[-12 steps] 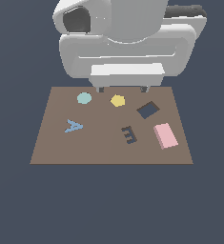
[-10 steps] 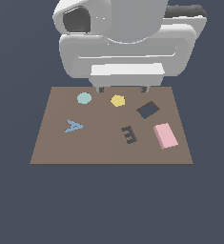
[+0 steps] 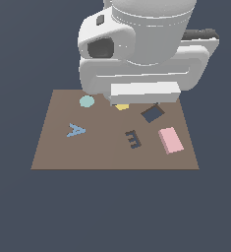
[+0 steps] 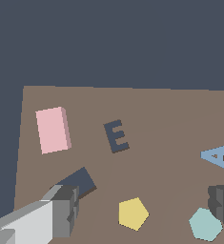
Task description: Insert a designated object into the corresponding slot on a board.
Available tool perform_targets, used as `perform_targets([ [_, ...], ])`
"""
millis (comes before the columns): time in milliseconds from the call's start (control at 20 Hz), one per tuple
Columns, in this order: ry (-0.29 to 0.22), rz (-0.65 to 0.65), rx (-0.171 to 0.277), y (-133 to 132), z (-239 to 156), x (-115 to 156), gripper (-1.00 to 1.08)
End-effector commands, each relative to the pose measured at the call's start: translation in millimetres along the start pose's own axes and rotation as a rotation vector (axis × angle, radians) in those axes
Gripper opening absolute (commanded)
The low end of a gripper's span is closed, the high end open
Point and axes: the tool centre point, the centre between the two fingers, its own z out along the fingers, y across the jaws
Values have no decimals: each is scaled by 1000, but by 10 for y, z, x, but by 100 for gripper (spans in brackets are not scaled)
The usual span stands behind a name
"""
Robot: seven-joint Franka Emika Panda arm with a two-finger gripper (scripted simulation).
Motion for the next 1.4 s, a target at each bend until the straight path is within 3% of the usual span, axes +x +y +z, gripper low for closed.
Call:
perform_targets([
  [0,-7,-18,-1,-117,127,37,100],
  [750,-55,-159,-10,-1037,1130,285,100],
  [1350,-67,-191,-12,-1245,1348,321,100],
])
